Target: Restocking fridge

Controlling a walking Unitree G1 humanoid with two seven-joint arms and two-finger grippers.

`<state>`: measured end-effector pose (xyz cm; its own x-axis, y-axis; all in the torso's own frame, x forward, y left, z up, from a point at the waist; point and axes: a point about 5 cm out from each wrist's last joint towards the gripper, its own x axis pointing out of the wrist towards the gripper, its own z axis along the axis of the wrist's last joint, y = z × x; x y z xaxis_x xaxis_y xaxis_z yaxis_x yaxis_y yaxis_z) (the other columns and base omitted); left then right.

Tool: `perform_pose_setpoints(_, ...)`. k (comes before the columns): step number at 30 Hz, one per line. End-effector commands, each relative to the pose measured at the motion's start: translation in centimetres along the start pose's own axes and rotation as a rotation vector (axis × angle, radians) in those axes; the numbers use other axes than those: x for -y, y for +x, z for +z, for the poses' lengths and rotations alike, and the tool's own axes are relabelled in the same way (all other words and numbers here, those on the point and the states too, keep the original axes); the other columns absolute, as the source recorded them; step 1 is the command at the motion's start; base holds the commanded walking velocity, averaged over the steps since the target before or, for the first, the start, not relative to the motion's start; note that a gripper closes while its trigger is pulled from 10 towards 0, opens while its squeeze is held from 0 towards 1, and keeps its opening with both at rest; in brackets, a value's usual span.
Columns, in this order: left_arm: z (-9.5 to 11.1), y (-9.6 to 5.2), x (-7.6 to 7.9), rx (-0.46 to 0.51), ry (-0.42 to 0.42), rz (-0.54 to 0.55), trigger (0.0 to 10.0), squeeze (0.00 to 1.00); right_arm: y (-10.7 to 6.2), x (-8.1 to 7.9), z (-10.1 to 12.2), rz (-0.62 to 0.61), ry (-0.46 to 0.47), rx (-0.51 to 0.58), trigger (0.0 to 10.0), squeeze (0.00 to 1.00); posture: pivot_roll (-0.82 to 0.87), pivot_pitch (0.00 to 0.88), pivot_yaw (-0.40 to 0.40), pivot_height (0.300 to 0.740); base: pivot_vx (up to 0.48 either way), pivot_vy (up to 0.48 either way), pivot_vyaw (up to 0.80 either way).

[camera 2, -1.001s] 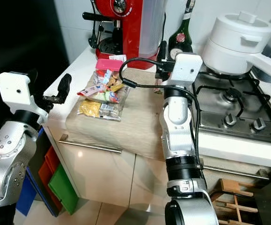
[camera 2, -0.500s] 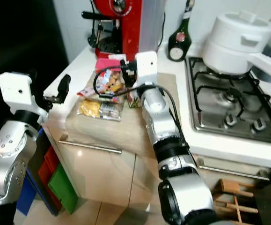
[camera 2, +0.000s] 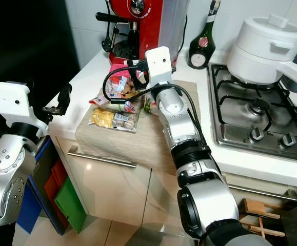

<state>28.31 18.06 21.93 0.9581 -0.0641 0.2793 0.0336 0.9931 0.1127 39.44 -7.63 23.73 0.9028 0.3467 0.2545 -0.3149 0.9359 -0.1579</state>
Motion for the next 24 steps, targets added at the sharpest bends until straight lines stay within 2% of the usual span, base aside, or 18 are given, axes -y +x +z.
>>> perform_pose_setpoints(1, 0.2, 0.1, 0.1, 0.005, 0.002, -0.009, 10.0, 0.00, 0.1, 1.2, 1.3, -0.030, -0.001, 0.054, 10.0, 0.00, 0.06, 0.000, -0.027, 0.740, 0.000, 0.000, 0.00)
perform_pose_setpoints(2, 0.3, 0.1, 0.1, 0.006, 0.002, -0.010, 10.0, 0.00, 0.1, 2.6, 2.4, -0.071, -0.002, 0.092, 10.0, 0.00, 0.06, 0.000, -0.023, 0.740, 0.000, 0.000, 0.00)
perform_pose_setpoints(3, 0.3, 0.1, 0.1, 0.006, 0.002, -0.010, 10.0, 0.00, 0.1, 2.6, 2.4, -0.071, -0.002, 0.092, 10.0, 0.00, 0.06, 0.000, -0.023, 0.740, 0.000, 0.000, 0.00)
perform_pose_setpoints(5, 0.3, 0.1, 0.0, 0.006, 0.003, -0.013, 10.0, 0.00, -0.1, 4.9, 3.9, -0.148, 0.013, 0.138, 10.0, 0.00, 0.05, 0.000, -0.017, 0.740, 0.000, 0.000, 0.00)
perform_pose_setpoints(6, 0.3, 0.1, 0.0, 0.006, 0.003, -0.013, 10.0, 0.00, -0.1, 4.9, 3.9, -0.148, 0.013, 0.138, 10.0, 0.00, 0.05, 0.000, -0.017, 0.740, 0.000, 0.000, 0.00)
perform_pose_setpoints(7, 0.3, 0.2, 0.0, 0.005, 0.005, -0.020, 10.0, 0.00, -0.6, 6.8, 4.6, -0.231, 0.065, 0.159, 10.0, 0.00, 0.05, 0.000, -0.011, 0.740, 0.000, 0.000, 0.00)
perform_pose_setpoints(8, 0.3, 0.2, 0.0, 0.005, 0.005, -0.020, 10.0, 0.00, -0.6, 6.8, 4.6, -0.231, 0.065, 0.159, 10.0, 0.00, 0.05, 0.000, -0.011, 0.740, 0.000, 0.000, 0.00)
perform_pose_setpoints(10, 0.3, 0.2, 0.0, 0.004, 0.007, -0.025, 10.0, 0.00, -1.2, 8.4, 4.6, -0.300, 0.135, 0.141, 10.0, 0.00, 0.05, 0.000, -0.005, 0.740, 0.000, 0.000, 0.00)
perform_pose_setpoints(11, 0.3, 0.2, 0.0, 0.004, 0.007, -0.025, 10.0, 0.00, -1.2, 8.4, 4.6, -0.300, 0.135, 0.141, 10.0, 0.00, 0.05, 0.000, -0.005, 0.740, 0.000, 0.000, 0.00)
perform_pose_setpoints(12, 0.3, 0.3, 0.0, 0.004, 0.009, -0.029, 10.0, 0.00, -1.8, 8.9, 3.8, -0.316, 0.161, 0.097, 10.0, 0.00, 0.04, 0.000, -0.001, 0.740, 0.000, 0.000, 0.00)
perform_pose_setpoints(14, 0.3, 0.4, 0.0, 0.001, 0.011, -0.035, 10.0, 0.00, -2.2, 8.7, 2.8, -0.320, 0.222, 0.028, 10.0, 0.00, 0.04, 0.000, 0.003, 0.740, 0.000, 0.000, 0.00)
perform_pose_setpoints(16, 0.3, 0.5, 0.0, -0.001, 0.016, -0.038, 10.0, 0.00, -2.4, 8.3, 2.5, -0.303, 0.246, -0.001, 10.0, 0.00, 0.03, 0.000, 0.005, 0.740, 0.000, 0.000, 0.00)
perform_pose_setpoints(18, 0.2, 0.5, 0.0, -0.006, 0.017, -0.045, 10.0, 0.00, -2.9, 6.8, 2.4, -0.222, 0.245, -0.028, 10.0, 0.00, 0.03, 0.000, 0.014, 0.740, 0.000, 0.000, 0.00)
perform_pose_setpoints(19, 0.1, 0.6, 0.1, -0.008, 0.015, -0.053, 10.0, 0.00, -3.3, 5.8, 2.5, -0.138, 0.227, -0.019, 10.0, 0.00, 0.02, 0.000, 0.016, 0.740, 0.000, 0.000, 0.00)
perform_pose_setpoints(21, 0.0, 0.6, 0.2, -0.009, 0.014, -0.062, 10.0, 0.00, -3.5, 5.5, 2.5, -0.058, 0.216, -0.005, 10.0, 0.00, 0.02, 0.000, 0.018, 0.740, 0.000, 0.000, 0.00)
perform_pose_setpoints(23, 0.0, 0.7, 0.3, -0.008, 0.014, -0.068, 10.0, 0.00, -4.0, 5.6, 2.4, 0.092, 0.181, 0.014, 10.0, 0.00, 0.02, 0.000, 0.018, 0.740, 0.000, 0.000, 0.00)
perform_pose_setpoints(24, 0.0, 0.7, 0.3, -0.008, 0.014, -0.068, 10.0, 0.00, -4.0, 5.6, 2.4, 0.092, 0.181, 0.014, 10.0, 0.00, 0.02, 0.000, 0.018, 0.740, 0.000, 0.000, 0.00)
